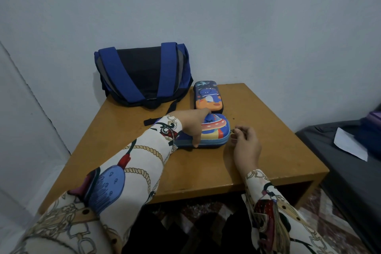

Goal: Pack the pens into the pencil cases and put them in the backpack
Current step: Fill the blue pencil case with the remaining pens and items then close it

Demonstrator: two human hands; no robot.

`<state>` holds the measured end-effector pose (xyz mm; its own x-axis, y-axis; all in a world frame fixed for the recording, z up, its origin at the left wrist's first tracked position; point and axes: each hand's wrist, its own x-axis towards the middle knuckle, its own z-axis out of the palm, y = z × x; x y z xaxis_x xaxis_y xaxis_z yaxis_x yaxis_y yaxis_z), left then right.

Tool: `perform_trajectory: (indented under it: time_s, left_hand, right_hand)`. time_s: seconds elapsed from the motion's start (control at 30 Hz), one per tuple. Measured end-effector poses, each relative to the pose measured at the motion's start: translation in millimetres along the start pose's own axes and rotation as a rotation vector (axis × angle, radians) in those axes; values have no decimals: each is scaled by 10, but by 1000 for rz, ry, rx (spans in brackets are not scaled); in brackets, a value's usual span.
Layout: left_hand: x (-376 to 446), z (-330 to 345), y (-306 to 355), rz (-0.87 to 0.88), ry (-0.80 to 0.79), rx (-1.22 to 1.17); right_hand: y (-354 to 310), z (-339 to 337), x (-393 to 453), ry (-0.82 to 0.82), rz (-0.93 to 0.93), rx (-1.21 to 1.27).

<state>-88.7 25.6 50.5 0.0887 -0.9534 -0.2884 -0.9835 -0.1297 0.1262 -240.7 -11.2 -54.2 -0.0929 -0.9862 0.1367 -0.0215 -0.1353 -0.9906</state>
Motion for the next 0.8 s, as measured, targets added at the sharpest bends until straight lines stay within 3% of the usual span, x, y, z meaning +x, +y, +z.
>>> perform_trajectory:
  time_s: [0.3,0.6,0.8]
  left_hand:
    - [-75,85,49,119,18,100]
    - [-113,154,-29,331,88,73]
    - [-71,227,-95,350,126,72]
  right_hand:
    - [60,6,48,42,58,100]
    - [69,-1,51,-25,27,82]
    - [57,-29,58,-66,26,70]
